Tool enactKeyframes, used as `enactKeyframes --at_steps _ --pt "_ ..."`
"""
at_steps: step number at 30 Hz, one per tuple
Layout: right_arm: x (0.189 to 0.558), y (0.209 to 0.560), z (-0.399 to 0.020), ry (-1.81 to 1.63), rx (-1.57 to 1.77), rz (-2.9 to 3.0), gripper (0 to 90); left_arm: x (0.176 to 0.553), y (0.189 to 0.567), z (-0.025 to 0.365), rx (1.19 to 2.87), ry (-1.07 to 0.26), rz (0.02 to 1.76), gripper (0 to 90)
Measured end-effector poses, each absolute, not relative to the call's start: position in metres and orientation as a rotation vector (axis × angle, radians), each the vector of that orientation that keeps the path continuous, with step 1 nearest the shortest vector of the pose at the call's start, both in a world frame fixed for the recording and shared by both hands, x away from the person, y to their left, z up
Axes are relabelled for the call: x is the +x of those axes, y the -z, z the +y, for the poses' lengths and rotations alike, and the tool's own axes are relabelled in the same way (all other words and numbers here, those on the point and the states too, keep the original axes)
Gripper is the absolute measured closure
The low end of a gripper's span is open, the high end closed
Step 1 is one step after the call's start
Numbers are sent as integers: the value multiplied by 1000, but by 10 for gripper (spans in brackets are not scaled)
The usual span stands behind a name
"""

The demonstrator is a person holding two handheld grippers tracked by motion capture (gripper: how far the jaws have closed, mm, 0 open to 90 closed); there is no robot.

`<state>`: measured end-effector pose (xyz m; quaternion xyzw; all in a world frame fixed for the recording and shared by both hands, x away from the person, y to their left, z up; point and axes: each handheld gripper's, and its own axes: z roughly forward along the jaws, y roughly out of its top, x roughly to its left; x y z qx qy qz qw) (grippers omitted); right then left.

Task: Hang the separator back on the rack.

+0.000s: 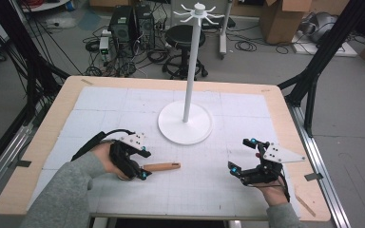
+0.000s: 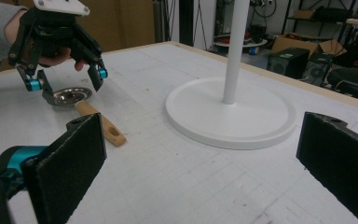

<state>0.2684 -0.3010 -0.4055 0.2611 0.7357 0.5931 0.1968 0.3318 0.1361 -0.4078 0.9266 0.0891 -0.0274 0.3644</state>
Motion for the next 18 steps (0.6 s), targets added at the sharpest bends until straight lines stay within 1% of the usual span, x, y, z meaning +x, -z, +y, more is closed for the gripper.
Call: enactKeyframes --at_steps 2,12,18 --pt "268 405 -300 -1661 724 2065 5 333 409 137 2402 68 233 284" --pt "268 406 -299 -1654 716 2076 5 334 417 133 2496 40 210 383" --pt "268 406 -299 -1657 727 2072 5 333 418 133 2523 31 210 466"
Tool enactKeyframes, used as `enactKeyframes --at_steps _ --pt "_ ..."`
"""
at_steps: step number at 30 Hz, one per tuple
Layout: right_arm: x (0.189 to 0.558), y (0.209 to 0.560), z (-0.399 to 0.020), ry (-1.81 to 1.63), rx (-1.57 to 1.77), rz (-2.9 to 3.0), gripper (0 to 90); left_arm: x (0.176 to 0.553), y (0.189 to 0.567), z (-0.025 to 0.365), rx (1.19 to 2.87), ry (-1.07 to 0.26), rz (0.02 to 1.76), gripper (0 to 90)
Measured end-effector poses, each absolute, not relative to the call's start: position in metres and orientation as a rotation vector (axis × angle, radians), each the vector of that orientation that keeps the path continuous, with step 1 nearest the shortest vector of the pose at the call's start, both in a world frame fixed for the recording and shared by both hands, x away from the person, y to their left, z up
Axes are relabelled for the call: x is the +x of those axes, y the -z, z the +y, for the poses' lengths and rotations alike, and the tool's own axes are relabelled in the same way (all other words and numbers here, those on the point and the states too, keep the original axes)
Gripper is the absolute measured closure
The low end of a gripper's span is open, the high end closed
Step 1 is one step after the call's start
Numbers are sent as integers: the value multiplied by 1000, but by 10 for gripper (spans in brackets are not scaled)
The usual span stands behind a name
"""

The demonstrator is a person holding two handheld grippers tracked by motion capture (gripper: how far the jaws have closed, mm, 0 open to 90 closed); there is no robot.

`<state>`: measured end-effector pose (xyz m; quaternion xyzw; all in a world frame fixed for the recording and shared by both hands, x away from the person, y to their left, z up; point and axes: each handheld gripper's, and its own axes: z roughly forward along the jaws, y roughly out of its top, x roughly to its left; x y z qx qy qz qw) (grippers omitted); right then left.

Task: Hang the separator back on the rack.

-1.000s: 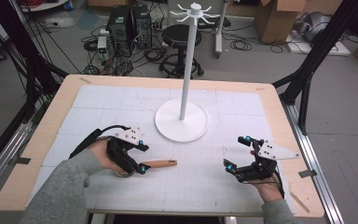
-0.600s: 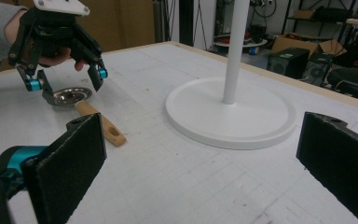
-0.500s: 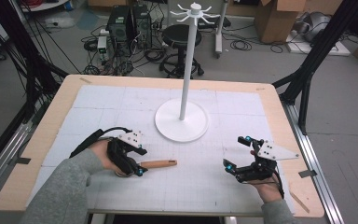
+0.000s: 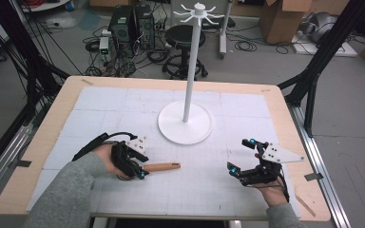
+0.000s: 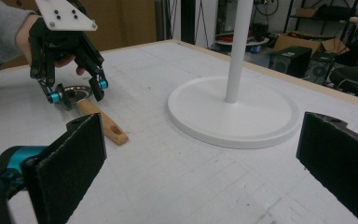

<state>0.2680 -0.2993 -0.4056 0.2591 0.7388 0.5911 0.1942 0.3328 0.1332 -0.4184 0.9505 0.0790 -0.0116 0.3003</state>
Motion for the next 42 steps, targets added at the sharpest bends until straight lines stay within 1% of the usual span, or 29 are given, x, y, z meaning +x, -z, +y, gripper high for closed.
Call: enactKeyframes --at_steps 2,7,10,15,20,25,35,42 --pt "268 406 -299 -1655 726 2076 5 333 419 133 2528 29 208 486" --pt "268 406 -298 -1653 721 2079 5 332 421 132 2552 19 198 495" --pt "268 406 -298 -1653 720 2078 6 332 423 131 2568 23 189 519" --pt "268 406 -299 -1653 721 2081 5 333 422 133 2562 33 212 562" --pt "269 406 -298 -1653 718 2082 5 334 423 135 2554 49 208 583" --pt "268 406 -298 -1654 718 2086 5 335 422 136 2568 39 197 640" --pt "268 406 -298 -1654 719 2089 6 335 419 131 2620 36 188 678" --pt "268 406 -297 -1652 720 2095 5 334 419 129 2637 24 186 686"
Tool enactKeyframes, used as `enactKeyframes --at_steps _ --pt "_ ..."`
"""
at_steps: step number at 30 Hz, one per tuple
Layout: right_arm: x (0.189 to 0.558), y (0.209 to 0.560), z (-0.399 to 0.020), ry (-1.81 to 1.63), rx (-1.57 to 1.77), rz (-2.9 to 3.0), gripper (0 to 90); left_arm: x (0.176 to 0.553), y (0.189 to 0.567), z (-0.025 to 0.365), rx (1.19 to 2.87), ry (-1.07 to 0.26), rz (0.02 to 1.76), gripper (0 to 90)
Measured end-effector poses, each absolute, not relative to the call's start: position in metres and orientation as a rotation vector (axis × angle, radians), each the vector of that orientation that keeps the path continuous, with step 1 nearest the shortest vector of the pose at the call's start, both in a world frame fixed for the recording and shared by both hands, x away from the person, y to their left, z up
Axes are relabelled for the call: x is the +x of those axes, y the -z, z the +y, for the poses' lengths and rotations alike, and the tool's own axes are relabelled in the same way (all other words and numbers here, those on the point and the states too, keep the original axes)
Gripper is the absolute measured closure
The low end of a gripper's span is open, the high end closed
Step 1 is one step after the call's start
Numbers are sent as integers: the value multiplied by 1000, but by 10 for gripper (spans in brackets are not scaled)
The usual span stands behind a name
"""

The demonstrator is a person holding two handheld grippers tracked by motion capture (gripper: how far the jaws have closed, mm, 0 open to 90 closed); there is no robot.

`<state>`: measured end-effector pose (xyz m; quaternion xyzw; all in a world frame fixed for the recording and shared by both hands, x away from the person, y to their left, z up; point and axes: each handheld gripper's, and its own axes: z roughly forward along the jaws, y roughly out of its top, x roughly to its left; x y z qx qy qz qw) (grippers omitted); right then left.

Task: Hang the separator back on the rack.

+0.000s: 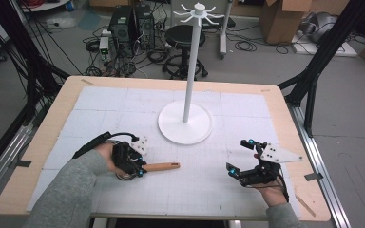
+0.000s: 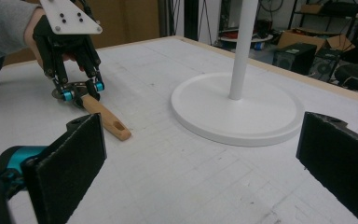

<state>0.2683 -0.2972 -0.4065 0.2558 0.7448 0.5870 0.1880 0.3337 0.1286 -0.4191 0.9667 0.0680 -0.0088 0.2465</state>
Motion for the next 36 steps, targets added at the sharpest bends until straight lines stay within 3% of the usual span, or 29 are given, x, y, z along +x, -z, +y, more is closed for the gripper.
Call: enactKeyframes --at_steps 36 --pt "270 407 -296 -1655 723 2100 5 323 410 119 2693 -72 191 698"
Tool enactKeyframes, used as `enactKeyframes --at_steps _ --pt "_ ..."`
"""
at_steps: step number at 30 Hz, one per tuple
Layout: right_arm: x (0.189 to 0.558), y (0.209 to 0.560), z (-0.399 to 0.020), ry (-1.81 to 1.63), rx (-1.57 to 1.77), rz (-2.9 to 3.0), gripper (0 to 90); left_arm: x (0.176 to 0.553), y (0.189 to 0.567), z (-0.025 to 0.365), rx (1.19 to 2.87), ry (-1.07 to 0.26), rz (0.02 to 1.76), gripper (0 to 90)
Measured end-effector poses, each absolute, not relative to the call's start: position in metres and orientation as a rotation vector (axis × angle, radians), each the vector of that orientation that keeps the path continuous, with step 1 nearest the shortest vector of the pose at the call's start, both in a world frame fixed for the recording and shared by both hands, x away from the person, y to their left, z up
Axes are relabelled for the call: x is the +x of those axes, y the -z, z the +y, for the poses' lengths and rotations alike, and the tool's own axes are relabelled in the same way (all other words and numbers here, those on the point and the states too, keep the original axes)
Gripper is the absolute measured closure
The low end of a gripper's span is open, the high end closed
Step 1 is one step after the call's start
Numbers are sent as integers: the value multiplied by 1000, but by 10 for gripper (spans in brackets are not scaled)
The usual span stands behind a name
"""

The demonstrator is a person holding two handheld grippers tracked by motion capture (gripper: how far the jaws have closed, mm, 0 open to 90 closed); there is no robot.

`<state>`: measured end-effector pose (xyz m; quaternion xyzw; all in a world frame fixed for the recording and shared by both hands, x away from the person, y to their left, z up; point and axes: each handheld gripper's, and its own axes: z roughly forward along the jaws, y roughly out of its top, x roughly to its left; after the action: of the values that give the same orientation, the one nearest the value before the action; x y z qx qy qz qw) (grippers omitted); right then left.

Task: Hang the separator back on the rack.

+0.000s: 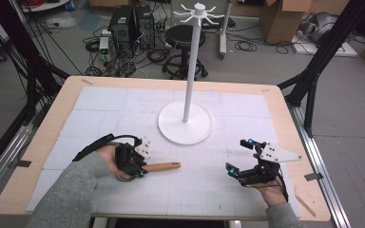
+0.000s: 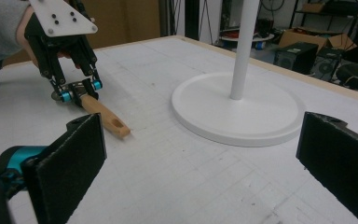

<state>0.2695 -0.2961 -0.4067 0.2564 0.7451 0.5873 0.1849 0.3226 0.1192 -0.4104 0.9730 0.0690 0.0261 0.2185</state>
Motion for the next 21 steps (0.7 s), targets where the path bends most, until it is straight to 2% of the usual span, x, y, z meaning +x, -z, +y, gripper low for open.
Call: enactKeyframes --at_steps 13,21 --pt "270 407 -296 -1654 717 2095 5 320 397 136 2607 -89 249 698" --pt "270 406 -296 -1652 716 2093 6 317 391 144 2535 -147 287 697"
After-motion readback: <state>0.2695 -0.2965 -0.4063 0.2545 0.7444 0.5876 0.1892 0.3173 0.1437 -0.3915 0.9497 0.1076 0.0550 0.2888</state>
